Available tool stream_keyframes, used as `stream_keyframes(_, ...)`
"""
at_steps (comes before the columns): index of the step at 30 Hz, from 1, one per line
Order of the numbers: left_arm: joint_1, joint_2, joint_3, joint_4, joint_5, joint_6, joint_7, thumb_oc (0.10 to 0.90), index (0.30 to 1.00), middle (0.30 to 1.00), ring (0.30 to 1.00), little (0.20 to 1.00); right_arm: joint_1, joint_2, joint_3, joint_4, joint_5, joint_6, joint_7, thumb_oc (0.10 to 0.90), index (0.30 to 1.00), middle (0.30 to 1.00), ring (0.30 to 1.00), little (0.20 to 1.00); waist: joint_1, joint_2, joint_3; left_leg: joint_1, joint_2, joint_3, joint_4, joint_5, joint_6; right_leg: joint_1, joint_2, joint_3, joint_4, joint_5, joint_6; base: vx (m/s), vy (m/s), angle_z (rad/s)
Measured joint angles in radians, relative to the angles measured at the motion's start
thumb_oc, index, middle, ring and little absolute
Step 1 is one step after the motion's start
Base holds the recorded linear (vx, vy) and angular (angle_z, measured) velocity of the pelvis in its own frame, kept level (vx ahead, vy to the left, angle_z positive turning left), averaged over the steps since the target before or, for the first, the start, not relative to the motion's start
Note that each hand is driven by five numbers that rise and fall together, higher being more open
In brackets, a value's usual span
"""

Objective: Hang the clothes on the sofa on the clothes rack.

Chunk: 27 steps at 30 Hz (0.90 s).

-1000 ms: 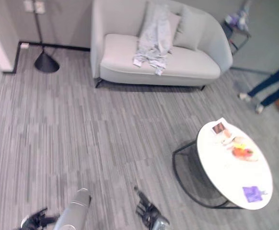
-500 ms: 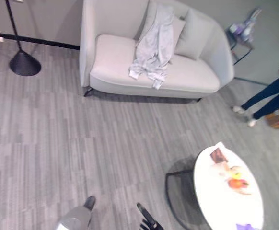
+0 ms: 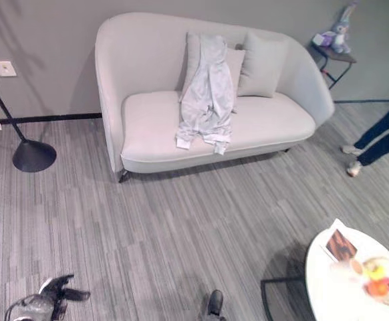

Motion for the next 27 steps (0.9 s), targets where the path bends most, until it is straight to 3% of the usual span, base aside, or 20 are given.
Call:
stream_keyframes(1, 0.028, 0.003, 0.031, 0.004, -0.004, 0.000, 0.000, 0.800, 0.900, 0.900, 0.900, 0.900, -0.005, 0.004, 0.013, -0.011, 0.000, 0.000, 0.001, 0.800, 0.900, 0.900, 0.900, 0.900, -0.005, -0.025, -0.005, 0.009, -0.003, 0.003, 0.049, -0.019, -0.056, 0.007, 0.084, 0.008, 0.000, 0.035, -0.052, 0.64, -0.370, 0.25)
stream_keyframes(2, 0.078, 0.018, 0.060, 0.013, -0.008, 0.001, 0.004, 0.800, 0.900, 0.900, 0.900, 0.900, -0.015, 0.021, 0.023, -0.030, -0.001, 0.001, 0.001, 0.800, 0.900, 0.900, 0.900, 0.900, 0.004, -0.090, -0.010, 0.018, -0.050, 0.026, 0.140, -0.029, -0.130, 0.069, 0.105, -0.069, 0.010, -0.032, -0.184, 0.57, -0.389, -0.40)
stream_keyframes(3, 0.125, -0.003, 0.099, 0.033, -0.015, -0.021, -0.005, 0.800, 0.900, 0.900, 0.900, 0.900, -0.036, 0.011, 0.055, -0.004, -0.007, 0.004, -0.008, 0.800, 0.900, 0.900, 0.900, 0.900, 0.035, -0.091, -0.021, 0.024, -0.048, 0.029, 0.228, -0.039, -0.166, 0.100, 0.120, -0.055, 0.021, -0.077, -0.129, 0.40, -0.342, -0.33)
stream_keyframes(4, 0.140, -0.022, 0.099, 0.025, -0.025, -0.002, -0.006, 0.800, 0.900, 0.900, 0.900, 0.900, -0.043, 0.008, 0.112, -0.012, -0.007, -0.007, -0.010, 0.800, 0.900, 0.900, 0.900, 0.900, 0.032, -0.087, -0.025, -0.009, 0.010, 0.052, 0.276, -0.108, -0.135, 0.137, 0.139, -0.050, 0.025, -0.105, -0.157, 0.39, -0.332, 0.08)
stream_keyframes(6, 0.142, -0.040, 0.101, -0.010, -0.045, -0.019, -0.014, 0.800, 0.900, 0.900, 0.900, 0.900, -0.067, 0.021, 0.137, -0.049, -0.042, -0.008, -0.005, 0.800, 0.900, 0.900, 0.900, 0.900, 0.049, -0.147, -0.009, -0.124, 0.078, 0.064, 0.222, -0.103, -0.119, 0.152, 0.118, -0.041, 0.060, -0.117, -0.169, 0.41, -0.288, 0.74)
stream_keyframes(7, 0.156, -0.062, 0.142, -0.044, -0.093, -0.028, 0.001, 0.800, 0.900, 0.900, 0.900, 0.900, -0.072, 0.008, 0.173, -0.107, -0.066, -0.023, -0.001, 0.800, 0.900, 0.900, 0.900, 0.900, 0.082, -0.124, 0.011, -0.185, 0.115, 0.067, 0.140, -0.040, -0.147, 0.146, 0.116, -0.038, 0.119, -0.120, -0.172, 0.35, -0.211, 0.77)
stream_keyframes(8, 0.135, -0.082, 0.142, -0.075, -0.100, -0.033, 0.010, 0.800, 0.900, 0.900, 0.900, 0.900, -0.076, -0.034, 0.195, -0.148, -0.086, -0.043, -0.003, 0.800, 0.900, 0.900, 0.900, 0.900, 0.101, -0.074, 0.041, -0.252, 0.135, 0.070, 0.056, 0.134, -0.144, 0.136, 0.111, -0.051, 0.228, -0.140, -0.161, 0.26, -0.087, 1.04)
stream_keyframes(9, 0.094, -0.093, 0.090, -0.086, -0.085, -0.035, 0.016, 0.800, 0.900, 0.900, 0.900, 0.900, -0.081, -0.075, 0.238, -0.150, -0.108, -0.061, 0.002, 0.800, 0.900, 0.900, 0.900, 0.900, 0.131, -0.044, 0.036, -0.269, 0.135, 0.075, 0.134, 0.168, -0.126, 0.068, 0.114, -0.125, 0.337, -0.191, -0.079, 0.32, -0.009, 1.49)
stream_keyframes(10, 0.091, -0.048, 0.092, -0.093, -0.084, -0.037, 0.022, 0.800, 0.900, 0.900, 0.900, 0.900, -0.129, -0.050, 0.249, -0.147, -0.134, -0.064, 0.010, 0.800, 0.900, 0.900, 0.900, 0.900, 0.146, -0.068, 0.029, -0.293, 0.099, 0.104, 0.170, 0.207, -0.146, 0.106, 0.146, -0.127, 0.020, -0.108, -0.103, 0.40, 0.015, 1.21)
stream_keyframes(11, 0.088, -0.015, 0.103, -0.097, -0.084, -0.035, 0.026, 0.800, 0.900, 0.900, 0.900, 0.900, -0.174, -0.033, 0.261, -0.141, -0.153, -0.055, 0.004, 0.800, 0.900, 0.900, 0.900, 0.900, 0.154, -0.126, 0.058, -0.328, 0.026, 0.150, 0.283, 0.171, -0.166, 0.104, 0.091, -0.127, 0.008, 0.017, -0.172, 0.28, 0.042, 0.86)
stream_keyframes(12, 0.103, -0.012, 0.096, -0.099, -0.085, -0.034, 0.036, 0.800, 0.900, 0.900, 0.900, 0.900, -0.195, -0.022, 0.257, -0.121, -0.164, -0.052, 0.000, 0.800, 0.900, 0.900, 0.900, 0.900, 0.169, -0.145, 0.050, -0.341, -0.023, 0.169, 0.327, 0.124, -0.144, 0.136, 0.061, -0.144, 0.009, -0.096, -0.196, 0.14, 0.159, 0.23)
stream_keyframes(13, 0.107, -0.013, 0.094, -0.099, -0.084, -0.035, 0.039, 0.800, 0.900, 0.900, 0.900, 0.900, -0.195, -0.021, 0.252, -0.109, -0.168, -0.051, 0.001, 0.800, 0.900, 0.900, 0.900, 0.900, 0.174, -0.160, 0.046, -0.345, -0.047, 0.172, 0.319, 0.099, -0.118, 0.138, 0.050, -0.141, 0.010, -0.121, -0.185, 0.09, 0.162, 0.54)
stream_keyframes(14, 0.087, -0.040, 0.066, -0.127, -0.082, -0.031, 0.027, 0.800, 0.900, 0.900, 0.900, 0.900, -0.306, -0.029, 0.183, -0.106, -0.196, -0.060, -0.005, 0.800, 0.900, 0.900, 0.900, 0.900, 0.170, -0.157, 0.099, -0.477, -0.217, 0.184, 0.173, 0.037, 0.008, 0.143, -0.036, -0.105, 0.010, -0.178, -0.146, 0.09, 0.158, 0.84)
stream_keyframes(15, 0.072, -0.055, 0.065, -0.130, -0.082, -0.032, 0.028, 0.800, 0.900, 0.900, 0.900, 0.900, -0.336, -0.033, 0.154, -0.104, -0.201, -0.058, -0.005, 0.800, 0.900, 0.900, 0.900, 0.900, 0.159, -0.175, 0.124, -0.546, -0.297, 0.204, 0.087, 0.070, 0.076, 0.147, -0.080, -0.102, 0.010, -0.175, -0.133, 0.07, 0.056, 0.96)
stream_keyframes(16, 0.072, -0.068, 0.066, -0.126, -0.083, -0.028, 0.027, 0.800, 0.900, 0.900, 0.900, 0.900, -0.339, -0.039, 0.137, -0.096, -0.208, -0.055, -0.004, 0.800, 0.900, 0.900, 0.900, 0.900, 0.165, -0.149, 0.115, -0.555, -0.298, 0.221, -0.082, 0.218, 0.084, 0.168, -0.067, -0.110, 0.016, -0.163, -0.095, 0.13, 0.043, -0.01)
stream_keyframes(17, 0.154, -0.066, 0.068, -0.076, -0.084, -0.012, 0.015, 0.800, 0.900, 0.900, 0.900, 0.900, -0.312, -0.026, 0.150, -0.083, -0.240, -0.056, -0.002, 0.800, 0.900, 0.900, 0.900, 0.900, 0.193, -0.046, 0.089, -0.430, -0.174, 0.225, -0.227, 0.480, 0.112, 0.288, 0.033, -0.118, 0.070, -0.246, 0.056, 0.29, 0.042, -0.23)
stream_keyframes(18, 0.158, -0.045, 0.070, -0.054, -0.084, 0.000, 0.016, 0.800, 0.900, 0.900, 0.900, 0.900, -0.299, 0.001, 0.148, -0.069, -0.246, -0.064, -0.008, 0.800, 0.900, 0.900, 0.900, 0.900, 0.200, -0.099, 0.061, -0.419, -0.208, 0.204, -0.229, 0.482, 0.100, 0.282, 0.004, -0.152, 0.089, -0.306, 0.080, 0.30, 0.013, -0.54)
stream_keyframes(19, 0.159, -0.046, 0.081, -0.051, -0.085, -0.014, 0.018, 0.800, 0.900, 0.900, 0.900, 0.900, -0.305, 0.006, 0.144, -0.060, -0.254, -0.057, -0.015, 0.800, 0.900, 0.900, 0.900, 0.900, 0.217, -0.105, 0.044, -0.409, -0.202, 0.214, -0.229, 0.458, 0.098, 0.253, 0.021, -0.181, 0.097, -0.330, 0.078, 0.28, -0.003, -0.03)
stream_keyframes(21, 0.144, -0.054, 0.109, -0.046, -0.086, -0.001, 0.008, 0.800, 0.900, 0.900, 0.900, 0.900, -0.267, -0.003, 0.145, -0.071, -0.268, -0.066, -0.022, 0.800, 0.900, 0.900, 0.900, 0.900, 0.187, -0.102, 0.037, -0.349, -0.224, 0.170, -0.229, 0.411, 0.039, 0.235, 0.037, -0.210, 0.139, -0.332, 0.054, 0.18, 0.003, 0.33)
stream_keyframes(27, 0.130, -0.036, 0.053, -0.091, -0.106, -0.017, 0.013, 0.800, 0.900, 0.900, 0.900, 0.900, -0.163, -0.002, 0.148, -0.030, -0.266, -0.048, -0.020, 0.800, 0.900, 0.900, 0.900, 0.900, 0.158, -0.072, -0.034, -0.201, -0.240, 0.107, -0.228, 0.333, 0.056, -0.039, -0.050, -0.241, 0.557, -0.347, 0.129, 0.13, 0.010, 0.36)
